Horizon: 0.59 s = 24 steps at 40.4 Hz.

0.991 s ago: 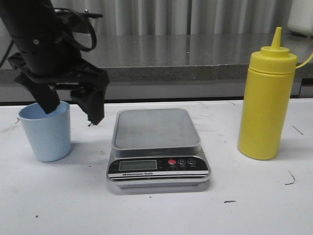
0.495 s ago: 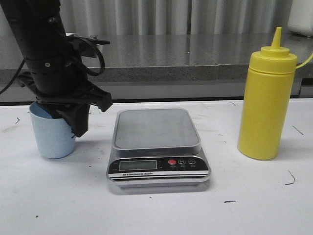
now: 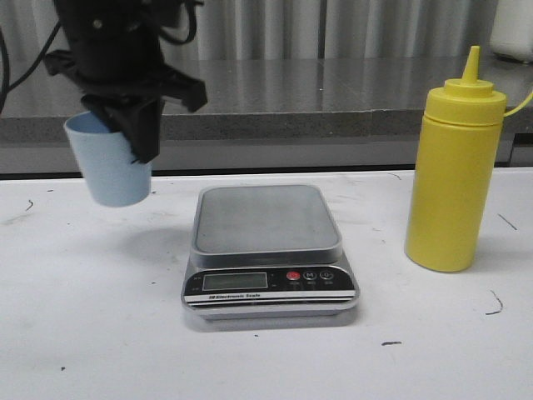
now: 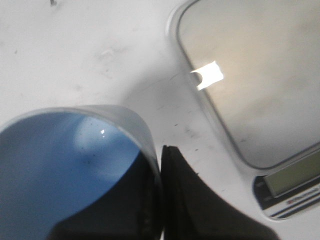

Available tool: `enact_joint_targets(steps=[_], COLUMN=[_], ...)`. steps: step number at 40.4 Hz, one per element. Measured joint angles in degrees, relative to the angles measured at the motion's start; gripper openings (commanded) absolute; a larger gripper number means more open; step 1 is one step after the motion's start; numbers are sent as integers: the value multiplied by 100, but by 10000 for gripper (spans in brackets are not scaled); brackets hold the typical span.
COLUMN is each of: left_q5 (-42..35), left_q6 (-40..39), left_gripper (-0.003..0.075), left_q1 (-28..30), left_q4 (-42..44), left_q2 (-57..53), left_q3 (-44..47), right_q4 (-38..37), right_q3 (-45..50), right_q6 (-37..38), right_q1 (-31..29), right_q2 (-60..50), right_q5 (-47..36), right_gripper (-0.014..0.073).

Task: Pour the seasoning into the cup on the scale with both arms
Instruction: 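Lift the blue cup with the left gripper and carry it over the scale, then lower the blue cup onto the scale platform and open the left gripper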

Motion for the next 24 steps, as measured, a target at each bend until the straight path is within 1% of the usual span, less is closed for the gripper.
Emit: enact_joint_targets(steps=[6,13,24], left_q5=[404,833,870], left_q6=[288,328,328], left_gripper=[-20,-20,-19], left_q1=[-298,-662,-1088], left_q4=[-496,-582,-594], left_q2=[317,909,1459], left_q3=[-773,-1533,-1980], right_q4=[0,0,0], right_q3=[0,0,0], right_q6=[0,0,0], right_q1=[0,0,0], right_q2=[0,0,0], right_q5=[44,58,83], right_gripper=[633,633,633])
